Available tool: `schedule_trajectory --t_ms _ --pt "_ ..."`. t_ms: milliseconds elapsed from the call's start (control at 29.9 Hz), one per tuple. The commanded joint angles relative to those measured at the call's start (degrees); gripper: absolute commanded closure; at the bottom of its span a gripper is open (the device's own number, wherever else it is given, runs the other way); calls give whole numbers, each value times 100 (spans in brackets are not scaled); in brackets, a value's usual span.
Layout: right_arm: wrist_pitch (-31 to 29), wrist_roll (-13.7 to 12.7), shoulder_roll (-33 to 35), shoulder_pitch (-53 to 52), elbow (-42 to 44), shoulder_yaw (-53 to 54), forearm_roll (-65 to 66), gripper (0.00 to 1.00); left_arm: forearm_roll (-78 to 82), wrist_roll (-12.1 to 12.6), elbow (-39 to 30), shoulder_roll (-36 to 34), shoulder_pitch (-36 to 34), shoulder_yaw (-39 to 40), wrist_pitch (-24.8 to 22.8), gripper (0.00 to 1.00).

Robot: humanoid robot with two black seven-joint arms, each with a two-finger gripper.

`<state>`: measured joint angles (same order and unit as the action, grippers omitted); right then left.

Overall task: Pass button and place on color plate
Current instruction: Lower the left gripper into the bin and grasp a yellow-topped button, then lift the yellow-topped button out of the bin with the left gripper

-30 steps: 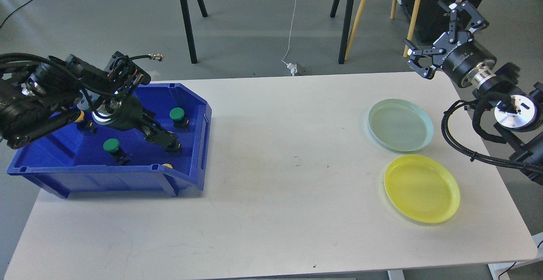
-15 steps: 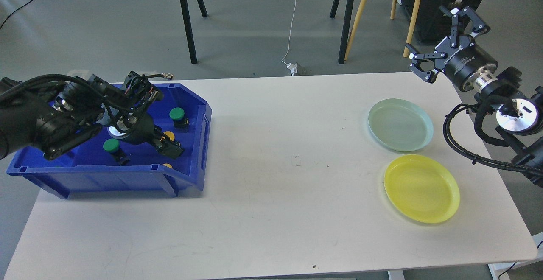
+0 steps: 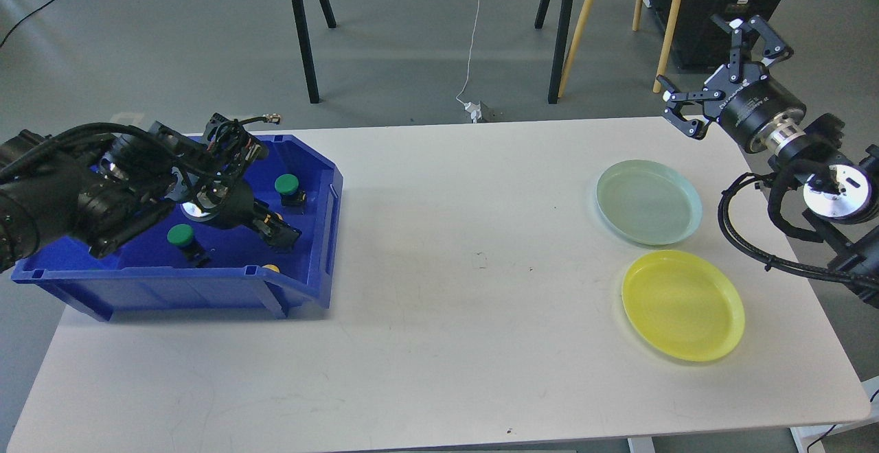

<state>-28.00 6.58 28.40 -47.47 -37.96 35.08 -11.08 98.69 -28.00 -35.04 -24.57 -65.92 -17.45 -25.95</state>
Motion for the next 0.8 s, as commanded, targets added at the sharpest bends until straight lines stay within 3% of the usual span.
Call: schedule_trajectory --t_ms 0,33,201,468,635,769 --pt "0 2 8 45 8 26 0 0 36 0 6 5 1 -30 108 38" --pt "0 2 25 63 8 26 0 0 45 0 6 -4 1 -56 126 42" --pt "0 10 52 98 8 34 0 0 89 0 6 -4 1 -83 178 91" --pt "0 10 52 151 16 104 -8 0 53 0 -178 -310 -87 -4 152 95" --pt "0 2 52 309 -10 490 -26 0 1 0 -1389 -1504 -745 460 3 95" --pt "0 2 174 335 -176 658 -26 0 -463 0 -2637 -2516 -887 1672 -205 95"
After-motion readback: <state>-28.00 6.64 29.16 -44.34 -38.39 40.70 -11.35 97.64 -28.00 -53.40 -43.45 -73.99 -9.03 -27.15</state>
